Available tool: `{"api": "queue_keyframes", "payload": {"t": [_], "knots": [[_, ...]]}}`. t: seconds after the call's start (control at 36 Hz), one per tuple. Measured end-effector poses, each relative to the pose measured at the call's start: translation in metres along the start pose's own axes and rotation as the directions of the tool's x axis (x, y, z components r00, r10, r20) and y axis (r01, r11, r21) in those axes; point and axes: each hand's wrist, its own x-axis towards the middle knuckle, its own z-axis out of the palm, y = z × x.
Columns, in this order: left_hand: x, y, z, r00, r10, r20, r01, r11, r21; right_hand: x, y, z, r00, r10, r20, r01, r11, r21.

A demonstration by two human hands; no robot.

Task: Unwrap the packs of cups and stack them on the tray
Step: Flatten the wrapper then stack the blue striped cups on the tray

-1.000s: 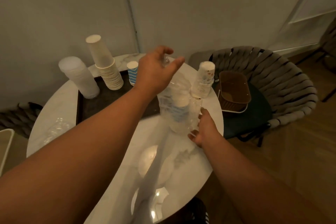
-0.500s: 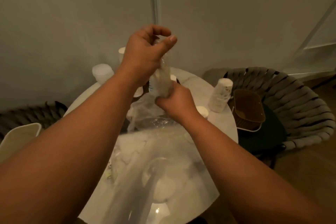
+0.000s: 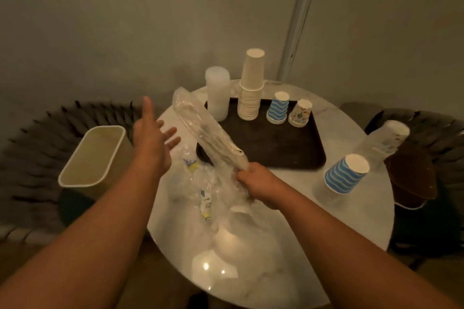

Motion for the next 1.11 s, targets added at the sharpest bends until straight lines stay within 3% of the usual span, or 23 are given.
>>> {"api": "queue_keyframes", "payload": {"t": [0.08, 0.17, 0.22, 0.31, 0.44, 0.5, 0.56, 0.61, 0.67, 0.72, 0.75, 0.81, 0.86, 0.92, 0.97, 1.03, 1.11], "knots": [[-0.007, -0.031, -0.022, 0.971, -0.171, 0.166, 0.152, 0.980, 0.125, 0.016, -0.003, 0.022, 1.000, -0.018, 0.016, 0.021, 0.989, -0.146], [0.010, -0.041, -0.033, 0.987, -0.149, 0.054, 0.137, 0.974, 0.182, 0.029, -0.006, 0.041, 0.995, -0.044, 0.085, 0.067, 0.953, -0.296], [0.031, -0.040, -0.038, 0.990, -0.138, -0.033, 0.142, 0.958, 0.248, 0.034, -0.004, 0.050, 0.995, -0.052, 0.080, 0.072, 0.962, -0.264], [0.059, -0.043, -0.042, 0.991, -0.124, -0.049, 0.133, 0.926, 0.354, 0.042, 0.004, 0.059, 1.000, -0.026, -0.012, 0.023, 0.981, -0.192], [0.089, -0.058, -0.042, 0.988, -0.142, -0.062, 0.154, 0.846, 0.510, 0.058, 0.025, 0.068, 0.984, -0.017, -0.178, -0.028, 0.969, -0.246], [0.096, -0.062, -0.047, 0.993, -0.040, -0.115, 0.103, 0.784, 0.612, 0.067, 0.032, 0.073, 0.976, 0.010, -0.219, -0.075, 0.954, -0.290], [0.090, -0.064, -0.054, 0.970, 0.242, -0.038, -0.121, 0.608, 0.785, 0.075, 0.040, 0.078, 0.975, 0.037, -0.220, -0.115, 0.927, -0.356], [0.077, -0.071, -0.061, 0.870, 0.415, 0.268, -0.410, 0.306, 0.859, 0.083, 0.046, 0.083, 0.978, 0.057, -0.199, -0.139, 0.893, -0.428], [0.067, -0.087, -0.067, 0.775, 0.227, 0.589, -0.602, -0.014, 0.798, 0.088, 0.053, 0.089, 0.981, 0.068, -0.184, -0.156, 0.838, -0.523], [0.067, -0.108, -0.075, 0.743, -0.086, 0.664, -0.662, -0.244, 0.709, 0.092, 0.058, 0.097, 0.976, 0.065, -0.209, -0.179, 0.787, -0.591], [0.069, -0.116, -0.079, 0.748, -0.180, 0.639, -0.661, -0.293, 0.691, 0.090, 0.059, 0.100, 0.972, 0.031, -0.235, -0.174, 0.766, -0.619], [0.076, -0.127, -0.084, 0.764, -0.267, 0.588, -0.646, -0.315, 0.695, 0.085, 0.062, 0.106, 0.956, -0.151, -0.252, -0.074, 0.706, -0.705], [0.083, -0.134, -0.087, 0.761, -0.303, 0.574, -0.649, -0.343, 0.679, 0.082, 0.068, 0.110, 0.943, -0.297, -0.148, 0.068, 0.609, -0.790], [0.088, -0.137, -0.088, 0.753, -0.321, 0.574, -0.658, -0.372, 0.655, 0.082, 0.076, 0.112, 0.972, -0.226, -0.063, 0.073, 0.545, -0.835], [0.092, -0.137, -0.087, 0.751, -0.331, 0.571, -0.660, -0.390, 0.642, 0.083, 0.085, 0.114, 0.994, -0.091, -0.053, 0.003, 0.526, -0.851], [0.094, -0.135, -0.085, 0.753, -0.309, 0.581, -0.658, -0.394, 0.642, 0.084, 0.089, 0.114, 0.997, -0.054, -0.054, -0.019, 0.516, -0.856], [0.094, -0.131, -0.080, 0.783, -0.183, 0.594, -0.619, -0.313, 0.720, 0.085, 0.089, 0.115, 0.998, -0.037, -0.051, -0.025, 0.513, -0.858]]}}
